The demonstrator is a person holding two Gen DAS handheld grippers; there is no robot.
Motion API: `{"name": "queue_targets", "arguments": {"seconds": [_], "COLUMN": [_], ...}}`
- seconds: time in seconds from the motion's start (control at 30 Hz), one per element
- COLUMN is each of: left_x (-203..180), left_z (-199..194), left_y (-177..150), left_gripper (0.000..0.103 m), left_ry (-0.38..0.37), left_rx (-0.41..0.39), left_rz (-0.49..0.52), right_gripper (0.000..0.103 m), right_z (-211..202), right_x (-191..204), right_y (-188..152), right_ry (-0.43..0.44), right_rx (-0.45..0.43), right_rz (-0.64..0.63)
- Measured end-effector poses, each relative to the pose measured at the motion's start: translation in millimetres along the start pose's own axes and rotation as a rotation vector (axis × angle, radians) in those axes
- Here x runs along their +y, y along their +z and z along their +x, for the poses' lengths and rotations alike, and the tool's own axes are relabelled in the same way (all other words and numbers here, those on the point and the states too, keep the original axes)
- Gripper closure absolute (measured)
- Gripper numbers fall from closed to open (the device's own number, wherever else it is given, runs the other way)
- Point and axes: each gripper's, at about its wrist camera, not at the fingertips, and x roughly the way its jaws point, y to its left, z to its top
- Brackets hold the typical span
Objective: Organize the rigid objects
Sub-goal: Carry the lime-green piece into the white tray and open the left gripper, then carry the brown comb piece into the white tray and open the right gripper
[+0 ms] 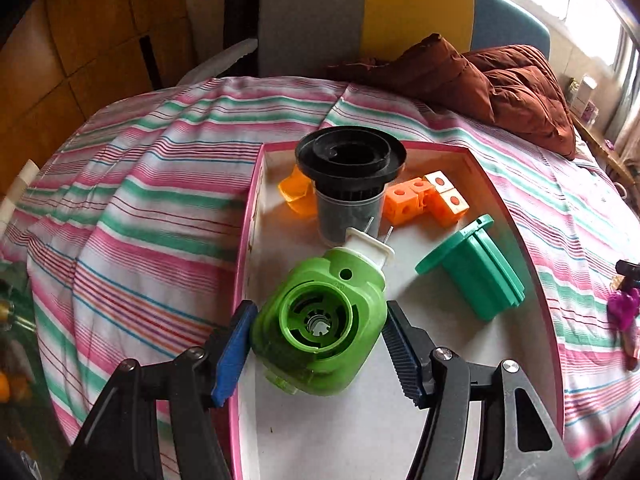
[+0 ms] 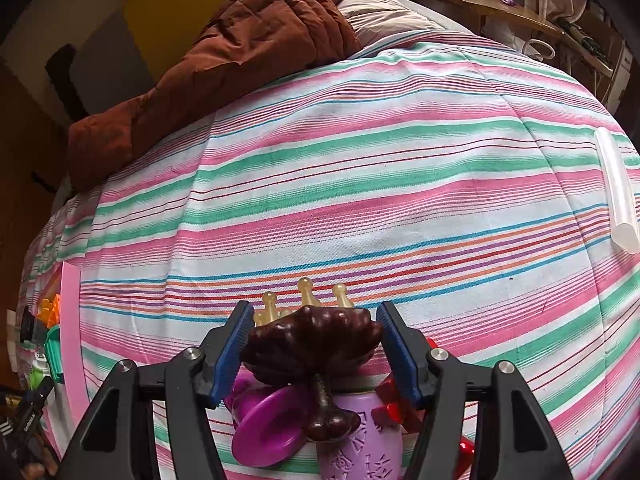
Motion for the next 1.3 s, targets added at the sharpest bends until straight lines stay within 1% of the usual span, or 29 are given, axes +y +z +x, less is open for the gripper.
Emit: {"name": "queue_targets", "arguments": {"seconds": [0.13,0.2,0.3,0.43,0.63,0.77,0.93,1.1,1.3], "left_x": [-3,-3,-3,-2,-6,-11,-23,-31,-36], "left_z": [1,-1,-4,-13,-40,-62,-83,-90,-89], "left_y": [-1,-3,-7,-12,-26,-35,-46,-53,-59], "left_gripper": [0.038,0.038,0.035,0.034,0.031,0.030,0.029,0.029,0.029], "left_ry": [-0.010,-0.015,-0.008,-0.008,0.002,-0.005,-0.014,-0.018,-0.019], "left_rx": [0.002,0.003,-0.002,-0.013,-0.063,-0.100,-0.136,-0.132,-0.115], "left_rz": [0.025,0.021,0.020,0.012,0.011,0.010,0.041,0.066,0.074], "right_gripper": [0.039,0.039,0.039,0.039,0.039,0.039,0.039,0.039,0.039], "right_z": [0,0,0,0,0,-1,-1,-2,-2], "right_x": [0,0,0,0,1,7,10,7,6], "right_y": [0,0,0,0,-1,-2,-4,-4,-5], "right_ry": [0.001,0.000,0.000,-0.002,-0.006,-0.026,-0.041,-0.033,-0.039], "right_rx": [0.000,0.000,0.000,-0.001,-0.002,-0.007,-0.011,-0.010,-0.016], "right_rz": [0.001,0.001,0.001,-0.002,-0.007,-0.040,-0.066,-0.053,-0.053]}}
